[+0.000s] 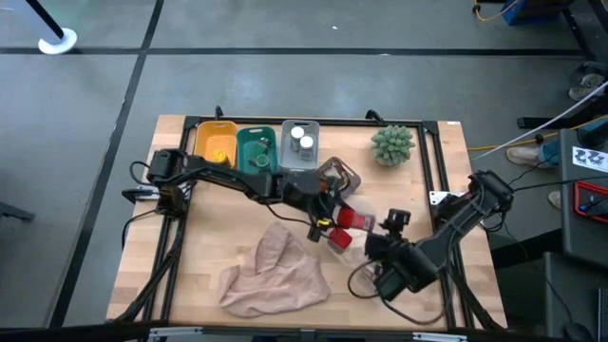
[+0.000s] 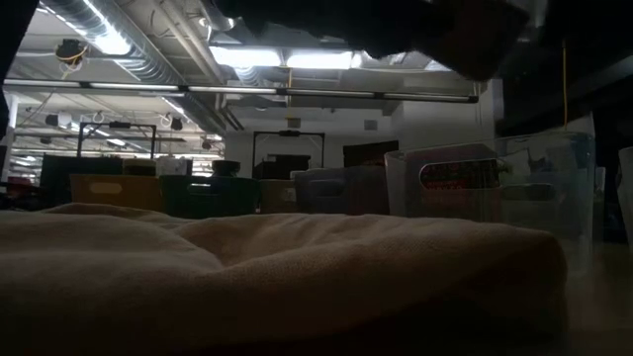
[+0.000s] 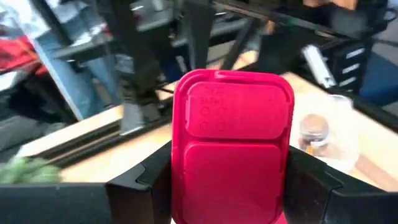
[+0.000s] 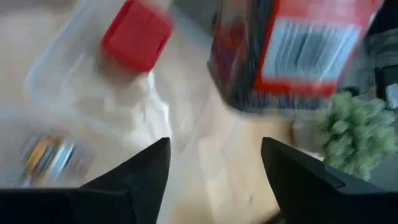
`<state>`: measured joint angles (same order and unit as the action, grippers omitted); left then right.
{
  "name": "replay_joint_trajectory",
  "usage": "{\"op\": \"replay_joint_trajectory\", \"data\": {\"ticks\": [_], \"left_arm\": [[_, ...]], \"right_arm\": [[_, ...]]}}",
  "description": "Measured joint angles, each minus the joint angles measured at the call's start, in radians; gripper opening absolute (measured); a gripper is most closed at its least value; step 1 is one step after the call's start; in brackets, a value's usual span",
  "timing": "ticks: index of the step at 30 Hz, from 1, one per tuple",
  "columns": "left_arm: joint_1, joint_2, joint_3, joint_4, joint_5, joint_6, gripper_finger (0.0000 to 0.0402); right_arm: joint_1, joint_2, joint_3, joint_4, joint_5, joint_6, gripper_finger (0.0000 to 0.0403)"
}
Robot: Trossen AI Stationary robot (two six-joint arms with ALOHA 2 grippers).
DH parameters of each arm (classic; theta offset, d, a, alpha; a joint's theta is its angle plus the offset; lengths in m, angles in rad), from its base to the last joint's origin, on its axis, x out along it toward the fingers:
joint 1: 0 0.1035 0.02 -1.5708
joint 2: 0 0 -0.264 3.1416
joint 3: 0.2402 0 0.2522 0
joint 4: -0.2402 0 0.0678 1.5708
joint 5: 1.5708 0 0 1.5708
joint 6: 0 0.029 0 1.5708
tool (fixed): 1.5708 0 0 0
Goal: Sort spices by type
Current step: Put the red seasoning can into the left transparent bin
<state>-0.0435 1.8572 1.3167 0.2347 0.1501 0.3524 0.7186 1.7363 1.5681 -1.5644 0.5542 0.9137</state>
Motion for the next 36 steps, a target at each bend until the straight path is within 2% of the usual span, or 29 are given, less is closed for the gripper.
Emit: {"op": "replay_joint_trajectory", "data": {"ticks": [3, 7, 9, 17, 22, 36], "left_arm": [[0.001, 0.036, 0.000, -0.002, 0.020, -0.026, 0.0200], [0.006, 0.112, 0.043, -0.002, 0.033, -0.065, 0.0200], [0.004, 0.154, 0.102, -0.036, 0.036, -0.076, 0.0200], [0.008, 0.281, 0.430, -0.460, 0.040, -0.118, 0.0200], [0.022, 0.329, 0.556, -0.636, 0.034, -0.180, 0.0200], [0.041, 0.358, 0.574, -0.744, 0.029, -0.290, 0.0200]], "right_arm": [[0.014, 0.000, -0.001, -0.011, -0.043, -0.002, 0.0250], [0.037, -0.037, 0.001, -0.012, -0.015, -0.019, 0.0250], [0.056, -0.067, 0.001, -0.008, 0.012, -0.021, 0.0250], [0.089, -0.219, 0.001, -0.007, 0.192, -0.027, 0.0250], [0.087, -0.317, 0.001, -0.008, 0.269, -0.056, 0.0250], [0.086, -0.508, 0.001, -0.007, 0.439, -0.056, 0.0250]]}}
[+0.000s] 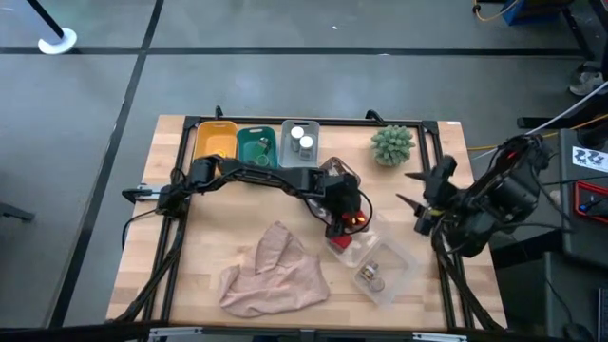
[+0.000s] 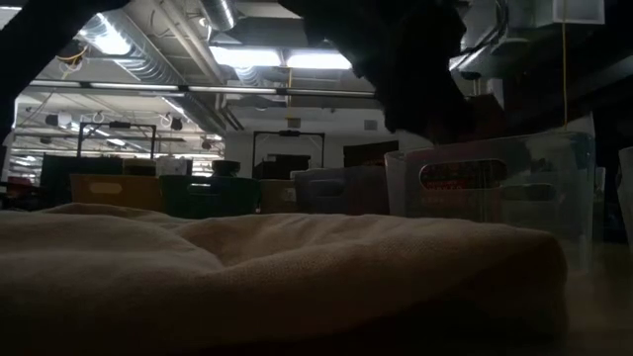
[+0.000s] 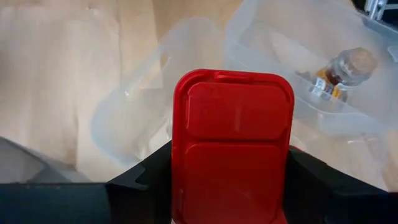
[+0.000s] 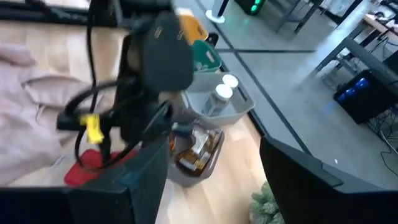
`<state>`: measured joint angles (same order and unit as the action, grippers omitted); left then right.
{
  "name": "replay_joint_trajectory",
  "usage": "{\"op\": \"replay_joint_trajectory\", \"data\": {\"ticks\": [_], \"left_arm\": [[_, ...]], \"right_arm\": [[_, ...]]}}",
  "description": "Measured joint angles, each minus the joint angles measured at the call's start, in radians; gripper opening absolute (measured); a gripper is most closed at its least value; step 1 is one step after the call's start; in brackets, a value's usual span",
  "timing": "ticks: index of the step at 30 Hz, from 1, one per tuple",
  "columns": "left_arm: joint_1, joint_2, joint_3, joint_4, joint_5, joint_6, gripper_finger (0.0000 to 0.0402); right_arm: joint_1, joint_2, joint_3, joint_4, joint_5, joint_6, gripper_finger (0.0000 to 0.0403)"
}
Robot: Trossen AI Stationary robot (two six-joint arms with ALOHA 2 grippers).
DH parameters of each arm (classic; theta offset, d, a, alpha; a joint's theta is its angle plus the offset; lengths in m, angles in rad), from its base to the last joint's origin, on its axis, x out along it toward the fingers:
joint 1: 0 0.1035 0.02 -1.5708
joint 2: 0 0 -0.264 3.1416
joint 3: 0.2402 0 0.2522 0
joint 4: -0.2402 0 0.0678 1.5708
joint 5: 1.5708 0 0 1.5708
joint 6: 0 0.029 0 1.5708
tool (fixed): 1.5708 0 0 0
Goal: Sort spices by type
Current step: Put the red seasoning can into the left transparent bin
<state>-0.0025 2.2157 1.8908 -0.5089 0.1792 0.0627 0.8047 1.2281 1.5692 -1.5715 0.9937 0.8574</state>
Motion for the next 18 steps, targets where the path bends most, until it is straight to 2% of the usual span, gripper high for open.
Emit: {"op": "replay_joint_trajectory", "data": {"ticks": [8, 14, 18], "left_arm": [[0.000, 0.060, 0.000, -0.007, 0.000, -0.052, 0.0200], [0.000, 0.070, 0.000, 0.002, -0.002, -0.042, 0.0201], [-0.008, 0.073, 0.000, 0.048, -0.007, -0.049, 0.0250]], "right_arm": [[0.000, -0.053, -0.001, 0.001, 0.045, 0.000, 0.0250], [0.000, -0.080, -0.057, 0.001, 0.053, 0.002, 0.0250], [0.000, -0.096, -0.115, 0.001, 0.046, 0.027, 0.0250]]}}
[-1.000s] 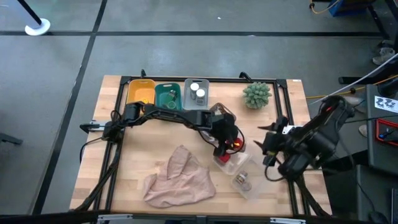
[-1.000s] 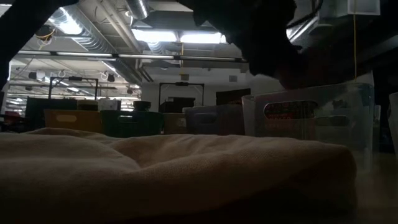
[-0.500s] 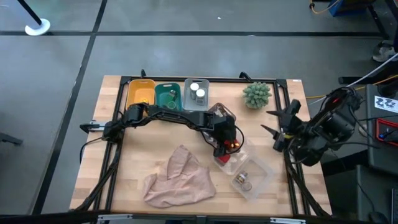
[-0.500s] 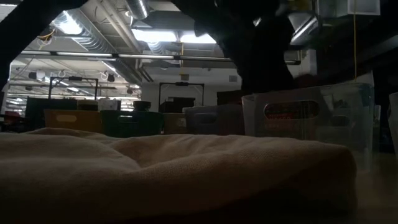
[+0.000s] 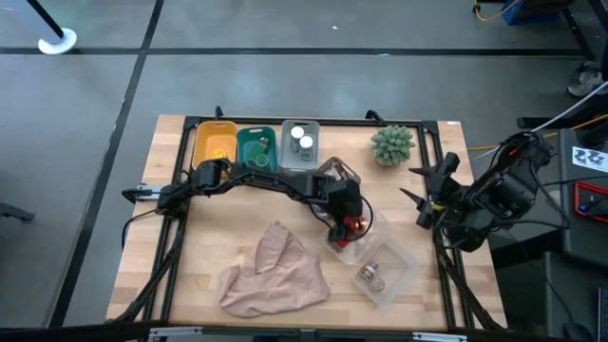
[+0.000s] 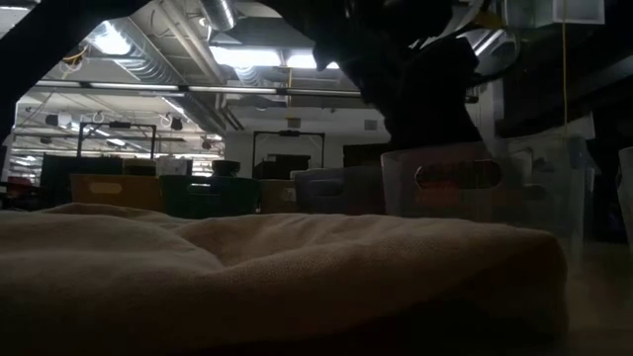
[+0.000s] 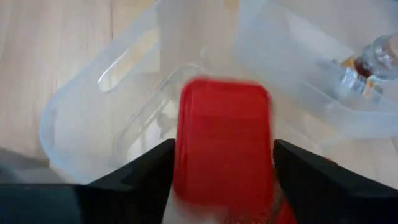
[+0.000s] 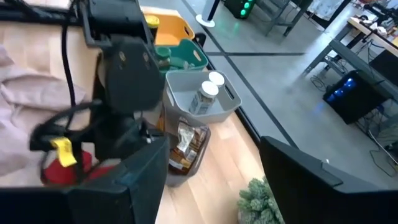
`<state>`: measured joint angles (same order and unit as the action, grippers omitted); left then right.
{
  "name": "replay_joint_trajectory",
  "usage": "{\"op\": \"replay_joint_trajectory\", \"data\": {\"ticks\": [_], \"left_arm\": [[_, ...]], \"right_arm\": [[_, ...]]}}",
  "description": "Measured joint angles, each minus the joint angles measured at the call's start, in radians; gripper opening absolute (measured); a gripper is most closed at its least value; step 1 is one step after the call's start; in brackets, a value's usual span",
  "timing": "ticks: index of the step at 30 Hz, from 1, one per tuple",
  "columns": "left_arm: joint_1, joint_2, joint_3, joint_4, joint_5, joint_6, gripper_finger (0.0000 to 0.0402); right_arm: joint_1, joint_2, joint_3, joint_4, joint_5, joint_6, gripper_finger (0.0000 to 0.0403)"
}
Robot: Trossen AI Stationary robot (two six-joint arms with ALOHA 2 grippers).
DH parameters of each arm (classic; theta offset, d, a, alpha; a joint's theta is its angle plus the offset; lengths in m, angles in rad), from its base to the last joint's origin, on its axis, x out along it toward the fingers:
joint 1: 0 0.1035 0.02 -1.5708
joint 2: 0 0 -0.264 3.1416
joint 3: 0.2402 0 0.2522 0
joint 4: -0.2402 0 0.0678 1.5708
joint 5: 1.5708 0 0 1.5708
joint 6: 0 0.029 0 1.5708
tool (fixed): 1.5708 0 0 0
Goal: Sort spices by type
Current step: Put the red seasoning can into the left transparent bin, then return to Home Position
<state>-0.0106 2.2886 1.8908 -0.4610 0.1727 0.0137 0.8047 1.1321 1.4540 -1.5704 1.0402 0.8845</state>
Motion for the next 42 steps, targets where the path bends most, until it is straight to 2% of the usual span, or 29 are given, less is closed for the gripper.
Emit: {"op": "replay_joint_trajectory", "data": {"ticks": [4, 12, 18, 23, 28, 33, 37, 42], "left_arm": [[-0.006, 0.000, 0.000, 0.025, -0.004, -0.001, 0.0283], [-0.001, -0.025, 0.039, -0.010, -0.005, -0.027, 0.0285], [0.040, -0.139, 0.140, -0.255, -0.004, -0.008, 0.0285], [0.070, -0.316, 0.084, -0.255, -0.008, 0.005, 0.0285], [0.069, -0.550, -0.128, -0.136, -0.011, 0.042, 0.0285], [0.068, -0.852, -0.502, 0.088, -0.044, -0.006, 0.0285], [0.068, -1.119, -0.838, 0.292, -0.145, -0.064, 0.0285], [0.068, -1.441, -1.209, 0.504, -0.244, -0.141, 0.0285]], "right_arm": [[0.000, -0.012, -0.056, 0.000, -0.004, 0.031, 0.0250], [0.000, -0.038, -0.102, -0.001, -0.012, 0.078, 0.0250], [0.000, -0.090, -0.103, 0.001, -0.004, 0.084, 0.0250], [0.000, -0.175, -0.149, 0.013, 0.088, 0.106, 0.0250], [0.000, -0.332, -0.329, 0.060, 0.157, 0.189, 0.0250], [0.000, -0.530, -0.555, 0.240, 0.181, 0.194, 0.0250], [0.000, -0.665, -0.695, 0.409, 0.170, 0.107, 0.0250], [0.000, -0.777, -0.799, 0.687, 0.158, -0.103, 0.0250]]}}
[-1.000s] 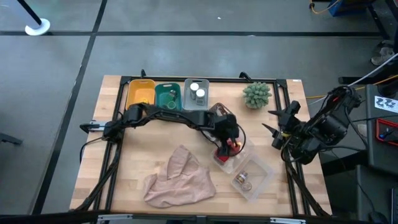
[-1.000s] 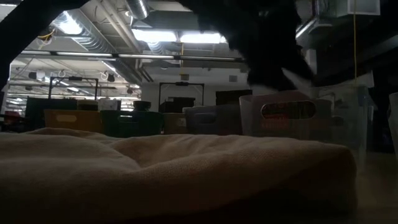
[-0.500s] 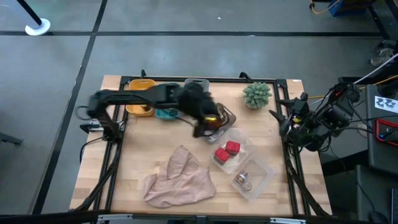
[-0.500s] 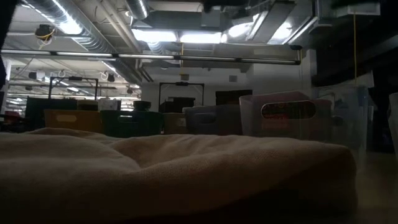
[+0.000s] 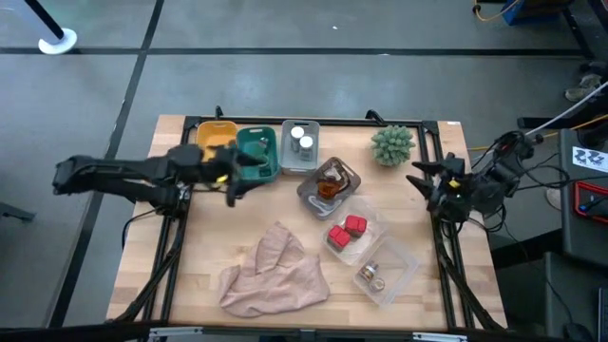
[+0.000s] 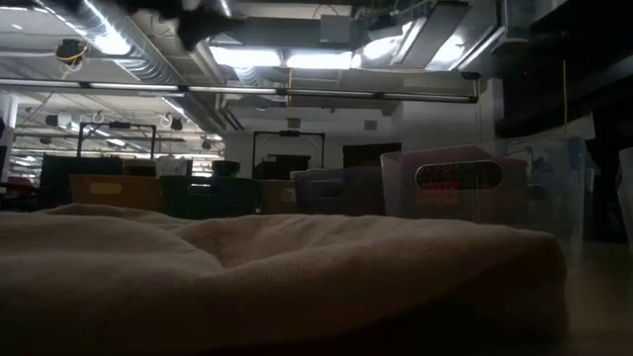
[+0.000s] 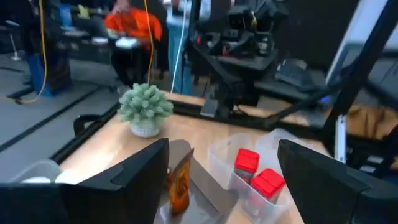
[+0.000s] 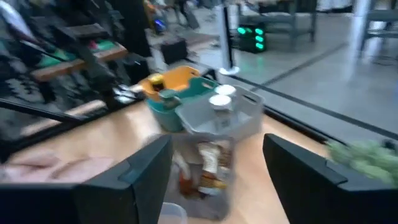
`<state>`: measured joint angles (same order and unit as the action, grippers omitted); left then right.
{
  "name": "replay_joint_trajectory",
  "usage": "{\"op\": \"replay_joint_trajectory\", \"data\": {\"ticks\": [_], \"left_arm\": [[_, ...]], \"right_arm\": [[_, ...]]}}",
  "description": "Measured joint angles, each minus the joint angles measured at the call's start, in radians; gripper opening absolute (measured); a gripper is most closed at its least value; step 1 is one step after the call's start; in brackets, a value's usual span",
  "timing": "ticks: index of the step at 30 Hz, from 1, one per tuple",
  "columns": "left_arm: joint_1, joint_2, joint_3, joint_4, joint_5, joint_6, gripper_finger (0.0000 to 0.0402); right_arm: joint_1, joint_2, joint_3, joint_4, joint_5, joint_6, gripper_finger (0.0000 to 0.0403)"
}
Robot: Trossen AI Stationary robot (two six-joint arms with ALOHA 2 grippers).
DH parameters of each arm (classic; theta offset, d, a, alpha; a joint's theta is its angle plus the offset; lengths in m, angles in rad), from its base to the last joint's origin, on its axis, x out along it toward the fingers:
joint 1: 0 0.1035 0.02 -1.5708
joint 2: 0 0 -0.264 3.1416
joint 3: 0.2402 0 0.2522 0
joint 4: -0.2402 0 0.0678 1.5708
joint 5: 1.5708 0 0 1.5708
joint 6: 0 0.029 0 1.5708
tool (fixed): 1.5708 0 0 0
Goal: Sort spices by type
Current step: Return to Home Position
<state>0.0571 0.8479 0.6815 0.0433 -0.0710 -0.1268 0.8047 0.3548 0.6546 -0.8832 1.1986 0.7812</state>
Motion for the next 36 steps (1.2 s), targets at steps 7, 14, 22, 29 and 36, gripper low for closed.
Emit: {"op": "replay_joint_trajectory", "data": {"ticks": [7, 14, 22, 29, 36], "left_arm": [[0.000, -0.346, -0.415, 0.248, 0.000, -0.053, 0.0285], [-0.013, -0.517, -0.672, 0.424, 0.003, -0.028, 0.0285], [-0.071, -0.542, -0.672, 0.349, 0.042, 0.039, 0.0285], [-0.107, -0.541, -0.672, 0.330, 0.043, 0.057, 0.0285], [-0.118, -0.541, -0.672, 0.332, 0.042, 0.077, 0.0285]], "right_arm": [[0.000, -0.025, -0.120, 0.493, -0.148, -0.455, 0.0250], [-0.057, -0.020, -0.206, 0.708, -0.194, -0.655, 0.0250], [-0.269, -0.018, -0.293, 0.746, -0.496, -0.586, 0.0250], [-0.480, 0.003, -0.440, 0.916, -0.749, -0.582, 0.0250], [-0.661, -0.004, -0.503, 0.933, -0.916, -0.565, 0.0250]]}}
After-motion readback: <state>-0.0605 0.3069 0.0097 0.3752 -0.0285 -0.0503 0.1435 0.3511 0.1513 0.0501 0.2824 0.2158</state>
